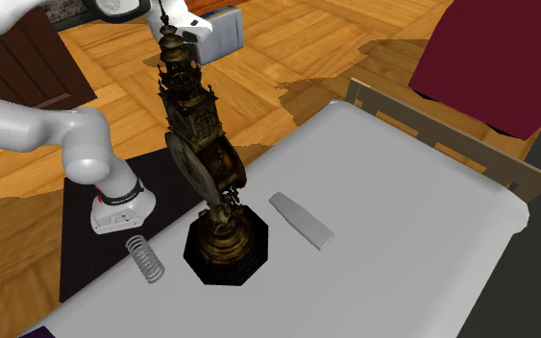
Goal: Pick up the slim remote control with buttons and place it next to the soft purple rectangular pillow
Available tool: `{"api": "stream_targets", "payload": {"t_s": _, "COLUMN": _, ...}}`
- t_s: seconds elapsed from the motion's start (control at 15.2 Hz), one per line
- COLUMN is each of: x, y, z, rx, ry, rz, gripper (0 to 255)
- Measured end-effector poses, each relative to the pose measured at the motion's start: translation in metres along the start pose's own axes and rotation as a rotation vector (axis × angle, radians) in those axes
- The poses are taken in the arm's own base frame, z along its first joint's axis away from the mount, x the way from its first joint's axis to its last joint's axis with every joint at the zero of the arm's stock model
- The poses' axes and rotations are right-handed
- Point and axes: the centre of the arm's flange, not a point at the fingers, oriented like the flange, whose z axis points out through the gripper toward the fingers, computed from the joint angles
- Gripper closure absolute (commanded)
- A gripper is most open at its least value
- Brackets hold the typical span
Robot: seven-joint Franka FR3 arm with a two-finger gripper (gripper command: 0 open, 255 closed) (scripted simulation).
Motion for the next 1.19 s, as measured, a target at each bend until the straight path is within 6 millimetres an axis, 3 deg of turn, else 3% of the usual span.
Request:
{"api": "stream_targets", "payload": {"t_s": 0.13, "x": 0.004, "y": 0.004, "z": 0.003, "rx": 0.0, "ry": -0.001, "rz": 0.019, "gripper": 0}}
{"api": "stream_targets", "payload": {"t_s": 0.4, "x": 0.035, "y": 0.028, "z": 0.024, "rx": 0.0, "ry": -0.005, "rz": 0.154, "gripper": 0}}
{"api": "stream_targets", "payload": {"t_s": 0.66, "x": 0.073, "y": 0.061, "z": 0.051, "rx": 0.0, "ry": -0.007, "rz": 0.308, "gripper": 0}}
{"api": "stream_targets", "payload": {"t_s": 1.19, "x": 0.12, "y": 0.141, "z": 0.1, "rx": 0.0, "ry": -0.013, "rz": 0.619, "gripper": 0}}
